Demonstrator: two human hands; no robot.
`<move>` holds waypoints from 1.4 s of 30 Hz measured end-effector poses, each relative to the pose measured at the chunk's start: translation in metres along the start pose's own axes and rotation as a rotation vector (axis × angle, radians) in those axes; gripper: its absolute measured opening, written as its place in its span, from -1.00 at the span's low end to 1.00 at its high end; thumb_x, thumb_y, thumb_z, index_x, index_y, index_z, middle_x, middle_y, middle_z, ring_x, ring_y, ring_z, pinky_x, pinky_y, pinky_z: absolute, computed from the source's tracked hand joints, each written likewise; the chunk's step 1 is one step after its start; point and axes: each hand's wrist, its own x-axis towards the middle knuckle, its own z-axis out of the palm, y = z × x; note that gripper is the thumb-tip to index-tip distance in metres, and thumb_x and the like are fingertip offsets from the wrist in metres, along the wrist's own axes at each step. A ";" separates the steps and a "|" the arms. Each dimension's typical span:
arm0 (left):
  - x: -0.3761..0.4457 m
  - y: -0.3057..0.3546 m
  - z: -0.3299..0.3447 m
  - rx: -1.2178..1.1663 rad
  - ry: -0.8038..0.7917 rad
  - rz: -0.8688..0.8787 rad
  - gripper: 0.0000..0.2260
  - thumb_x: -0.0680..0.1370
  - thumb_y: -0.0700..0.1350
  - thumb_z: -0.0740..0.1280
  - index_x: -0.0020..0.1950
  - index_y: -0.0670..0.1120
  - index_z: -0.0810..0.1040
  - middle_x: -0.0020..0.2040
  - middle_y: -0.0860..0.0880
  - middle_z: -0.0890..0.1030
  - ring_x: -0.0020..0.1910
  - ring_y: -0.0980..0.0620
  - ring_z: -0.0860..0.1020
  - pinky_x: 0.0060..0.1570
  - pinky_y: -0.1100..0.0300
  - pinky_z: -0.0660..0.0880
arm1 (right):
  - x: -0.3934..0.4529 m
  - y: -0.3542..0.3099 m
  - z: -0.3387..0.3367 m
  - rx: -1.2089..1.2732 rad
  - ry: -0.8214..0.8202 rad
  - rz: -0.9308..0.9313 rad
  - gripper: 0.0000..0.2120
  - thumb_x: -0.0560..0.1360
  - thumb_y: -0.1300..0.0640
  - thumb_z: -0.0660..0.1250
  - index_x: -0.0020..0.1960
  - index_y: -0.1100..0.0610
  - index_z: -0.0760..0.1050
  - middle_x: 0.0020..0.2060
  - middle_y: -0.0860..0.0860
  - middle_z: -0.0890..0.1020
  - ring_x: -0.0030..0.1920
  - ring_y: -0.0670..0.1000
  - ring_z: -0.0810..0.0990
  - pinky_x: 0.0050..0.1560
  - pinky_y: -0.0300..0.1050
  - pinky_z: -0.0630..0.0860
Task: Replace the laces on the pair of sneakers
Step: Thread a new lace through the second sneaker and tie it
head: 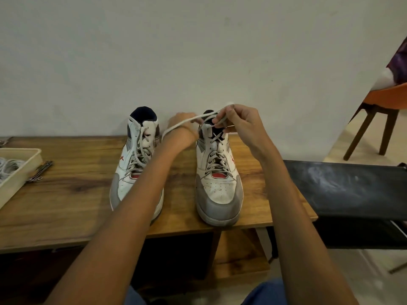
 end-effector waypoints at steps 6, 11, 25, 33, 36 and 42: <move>-0.004 0.004 0.003 -0.418 -0.076 0.323 -0.83 0.49 -0.28 0.31 -0.15 -0.01 0.57 -0.14 -0.09 0.63 -0.04 -0.07 0.60 -0.02 0.09 0.58 | 0.001 0.001 0.003 -0.003 0.007 -0.044 -0.71 0.64 0.18 0.11 -0.16 0.15 0.54 -0.20 0.12 0.63 -0.17 0.03 0.59 -0.22 -0.20 0.50; 0.000 0.002 0.007 -0.398 0.125 0.381 -0.91 0.49 -0.20 0.39 -0.04 -0.12 0.66 -0.23 -0.03 0.63 -0.27 0.20 0.57 -0.21 0.30 0.52 | 0.003 0.003 0.002 -0.001 0.041 -0.033 -0.76 0.62 0.18 0.16 -0.09 0.19 0.56 -0.19 0.18 0.63 -0.16 0.01 0.58 -0.18 -0.15 0.52; -0.005 0.006 0.012 -0.411 0.189 0.350 -0.84 0.46 -0.19 0.42 0.03 -0.14 0.67 -0.12 -0.07 0.68 -0.14 0.04 0.62 -0.07 0.16 0.56 | 0.012 -0.008 -0.001 -0.340 0.237 -0.136 -0.85 0.52 0.14 0.32 -0.18 0.07 0.63 -0.50 -0.14 0.52 -0.43 -0.13 0.45 -0.33 -0.21 0.41; -0.001 -0.003 0.012 -0.399 0.080 0.333 -0.82 0.46 -0.18 0.42 0.04 -0.17 0.65 -0.13 -0.01 0.66 -0.12 0.09 0.60 0.04 0.19 0.54 | 0.014 -0.033 -0.023 0.489 0.389 -0.001 -0.80 0.56 0.28 0.24 0.18 0.23 0.48 -0.24 -0.01 0.66 -0.20 -0.05 0.61 -0.33 -0.28 0.46; -0.001 -0.001 0.011 -0.439 0.072 0.335 -0.80 0.47 -0.20 0.40 0.08 -0.19 0.63 -0.11 -0.03 0.66 -0.10 0.09 0.61 0.04 0.21 0.53 | 0.011 -0.012 0.002 -0.080 0.093 0.106 -0.48 0.59 0.29 0.15 0.51 0.24 0.08 0.01 0.00 0.58 0.03 -0.04 0.53 -0.06 -0.28 0.43; 0.000 -0.006 0.009 -0.473 0.135 0.289 -0.84 0.46 -0.20 0.42 0.02 -0.18 0.65 -0.11 -0.07 0.67 -0.14 0.09 0.63 0.06 0.17 0.56 | 0.016 0.010 0.012 -0.332 0.261 0.054 -0.56 0.62 0.18 0.13 0.46 0.26 0.18 -0.17 0.03 0.63 -0.15 -0.05 0.54 -0.10 -0.32 0.42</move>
